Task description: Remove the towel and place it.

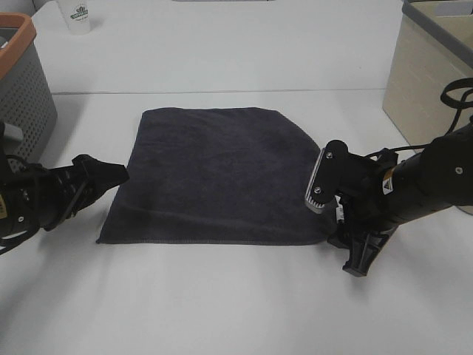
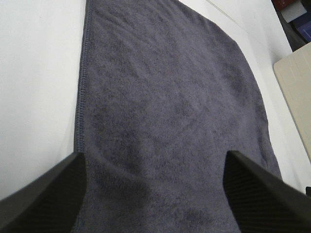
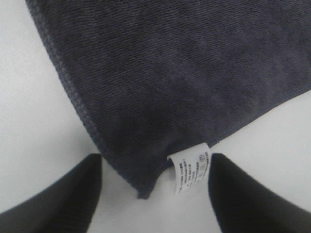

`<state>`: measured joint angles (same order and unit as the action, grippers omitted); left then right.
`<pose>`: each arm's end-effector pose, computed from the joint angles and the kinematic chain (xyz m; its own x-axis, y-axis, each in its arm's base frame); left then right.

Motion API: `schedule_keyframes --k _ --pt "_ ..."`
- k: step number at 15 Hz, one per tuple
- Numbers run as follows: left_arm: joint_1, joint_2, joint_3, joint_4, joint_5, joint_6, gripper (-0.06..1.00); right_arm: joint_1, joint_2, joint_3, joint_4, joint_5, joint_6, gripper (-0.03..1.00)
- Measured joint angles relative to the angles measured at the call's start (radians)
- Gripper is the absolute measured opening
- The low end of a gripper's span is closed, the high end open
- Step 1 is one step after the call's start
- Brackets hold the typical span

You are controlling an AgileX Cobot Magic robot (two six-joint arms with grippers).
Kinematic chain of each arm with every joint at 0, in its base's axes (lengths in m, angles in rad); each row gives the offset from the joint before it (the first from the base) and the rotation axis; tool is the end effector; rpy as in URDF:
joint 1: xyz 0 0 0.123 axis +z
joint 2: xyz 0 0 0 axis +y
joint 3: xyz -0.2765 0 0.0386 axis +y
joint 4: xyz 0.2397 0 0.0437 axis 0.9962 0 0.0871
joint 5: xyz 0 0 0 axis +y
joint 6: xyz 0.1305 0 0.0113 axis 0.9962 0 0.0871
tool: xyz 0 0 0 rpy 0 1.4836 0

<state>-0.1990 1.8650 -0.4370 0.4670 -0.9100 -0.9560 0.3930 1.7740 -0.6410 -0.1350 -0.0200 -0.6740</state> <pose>0.2875 -0.1054 0.0881 -0.6637 -0.4477 -0.5993 0.1111 0.7333 -0.6708 0.2794 0.1162 0.0754 -0.2673 -0.8941 -0.3594 -0.8369 0.4003 -0.3734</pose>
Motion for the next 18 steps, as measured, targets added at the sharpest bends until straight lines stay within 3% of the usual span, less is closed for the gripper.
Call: schedule_keyframes --k 2,8,10,11,12,14,16,17,18 --pt "0.002 0.000 0.000 0.000 -0.002 -0.019 0.76 0.000 -0.045 0.001 0.000 0.032 0.010 0.75" --pt "0.002 -0.028 -0.060 0.012 -0.032 -0.120 0.77 0.000 -0.274 -0.012 -0.001 0.070 0.007 0.78" --pt "0.002 -0.076 -0.161 0.087 0.057 -0.173 0.76 0.000 -0.326 -0.056 -0.001 0.070 0.007 0.78" --pt "0.002 -0.108 -0.222 0.152 0.160 -0.207 0.76 0.000 -0.340 -0.087 -0.001 0.070 0.007 0.78" --pt "0.002 -0.164 -0.371 0.356 0.386 -0.313 0.76 -0.001 -0.353 -0.165 -0.001 0.076 0.038 0.78" --pt "0.002 -0.220 -0.511 0.602 0.610 -0.499 0.76 -0.019 -0.356 -0.267 0.000 0.100 0.151 0.78" --pt "0.002 -0.255 -0.615 0.845 0.758 -0.673 0.76 -0.086 -0.356 -0.396 0.001 0.183 0.345 0.78" --pt "0.002 -0.263 -0.650 0.933 0.809 -0.741 0.75 -0.126 -0.350 -0.468 0.001 0.263 0.432 0.77" --pt "0.002 -0.264 -0.664 0.970 0.830 -0.770 0.74 -0.144 -0.344 -0.502 0.000 0.305 0.467 0.77"
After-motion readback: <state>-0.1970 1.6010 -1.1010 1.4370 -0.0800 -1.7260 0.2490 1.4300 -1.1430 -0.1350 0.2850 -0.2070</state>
